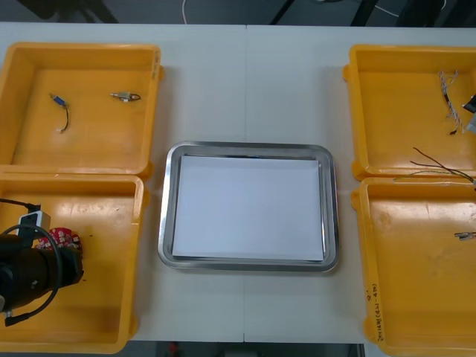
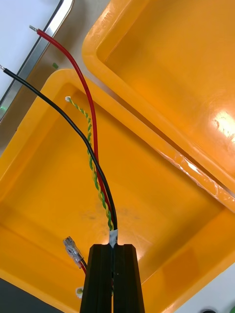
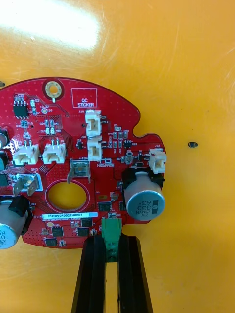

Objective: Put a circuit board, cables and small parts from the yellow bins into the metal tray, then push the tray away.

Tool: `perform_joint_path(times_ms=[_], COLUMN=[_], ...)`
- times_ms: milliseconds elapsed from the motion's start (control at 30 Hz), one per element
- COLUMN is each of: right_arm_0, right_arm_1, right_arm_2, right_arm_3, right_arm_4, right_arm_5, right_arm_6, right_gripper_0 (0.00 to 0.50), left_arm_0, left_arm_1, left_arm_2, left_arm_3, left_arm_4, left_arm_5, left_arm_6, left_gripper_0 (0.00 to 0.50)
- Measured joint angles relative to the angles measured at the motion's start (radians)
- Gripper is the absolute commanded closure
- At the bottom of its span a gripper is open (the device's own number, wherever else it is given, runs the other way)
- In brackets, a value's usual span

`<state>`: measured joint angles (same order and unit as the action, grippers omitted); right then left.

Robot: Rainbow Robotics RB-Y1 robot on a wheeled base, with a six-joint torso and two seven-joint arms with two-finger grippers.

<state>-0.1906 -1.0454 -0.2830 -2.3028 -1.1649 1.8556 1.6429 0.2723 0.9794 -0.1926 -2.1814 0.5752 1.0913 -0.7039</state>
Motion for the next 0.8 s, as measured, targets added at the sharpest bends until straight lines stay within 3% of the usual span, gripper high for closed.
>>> perform_joint_path(times_ms=[300,800], right_arm_0=[0.0,0.0], right_arm_1=[0.0,0.0], right_arm_2=[0.0,0.0], right_arm_3=[0.0,-0.012], right_arm_4=[0.0,0.007], right_arm_5=[0.005,0.024], right_arm_6=[0.0,0.0], right_gripper_0=[0.5,0.5], left_arm_0=[-0.003,-0.011], left_arm_1=[0.0,0.0], left_arm_2=[0.002,0.157], left_arm_3=[0.0,-0.085], left_arm_4=[0.007,0.124], left_arm_5=[0.017,0.22], left_arm_6=[0.0,0.0], left_gripper_0=[0.5,0.5])
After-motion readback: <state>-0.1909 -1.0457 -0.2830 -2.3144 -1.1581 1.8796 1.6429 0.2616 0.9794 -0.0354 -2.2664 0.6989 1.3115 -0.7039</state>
